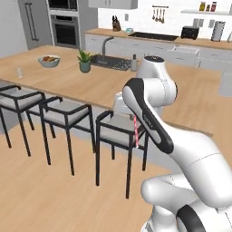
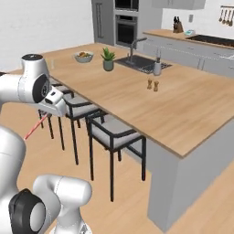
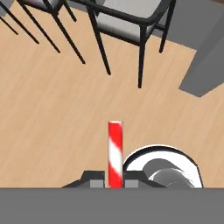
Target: Take a straw from the drawer in front and place it inside the glass cup on the dining counter.
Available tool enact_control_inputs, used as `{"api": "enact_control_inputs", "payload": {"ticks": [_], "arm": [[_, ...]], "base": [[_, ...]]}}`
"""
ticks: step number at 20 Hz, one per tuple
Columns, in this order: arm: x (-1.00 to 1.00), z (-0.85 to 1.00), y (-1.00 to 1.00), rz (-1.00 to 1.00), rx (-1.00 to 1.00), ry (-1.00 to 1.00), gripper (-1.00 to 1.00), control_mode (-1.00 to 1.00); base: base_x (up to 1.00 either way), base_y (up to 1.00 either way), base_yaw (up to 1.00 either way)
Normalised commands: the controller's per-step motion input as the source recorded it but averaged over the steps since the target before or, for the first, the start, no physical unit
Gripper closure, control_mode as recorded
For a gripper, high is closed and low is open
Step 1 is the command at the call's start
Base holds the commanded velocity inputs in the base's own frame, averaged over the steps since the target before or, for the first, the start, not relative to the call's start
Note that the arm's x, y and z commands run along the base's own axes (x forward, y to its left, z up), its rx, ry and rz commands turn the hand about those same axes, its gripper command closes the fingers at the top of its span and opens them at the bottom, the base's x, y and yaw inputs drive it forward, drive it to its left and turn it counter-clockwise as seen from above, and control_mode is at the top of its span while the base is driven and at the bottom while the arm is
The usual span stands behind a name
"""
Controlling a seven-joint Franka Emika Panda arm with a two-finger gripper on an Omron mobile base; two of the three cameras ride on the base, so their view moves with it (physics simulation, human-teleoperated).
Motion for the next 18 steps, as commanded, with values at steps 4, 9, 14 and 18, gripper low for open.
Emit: {"api": "enact_control_inputs", "payload": {"ticks": [4, 9, 14, 18], "arm": [[0.0, 0.0, 0.0, 0.0, 0.0, 0.0, 1.0, 1.0], [0.0, 0.0, 0.0, 0.0, 0.0, 0.0, 1.0, 1.0], [0.0, 0.0, 0.0, 0.0, 0.0, 0.0, 1.0, 1.0], [0.0, 0.0, 0.0, 0.0, 0.0, 0.0, 1.0, 1.0]], "base": [[0.02, 1.0, -0.36], [0.0, 1.0, -0.35], [0.0, 1.0, -0.33], [0.0, 1.0, -0.29]]}}
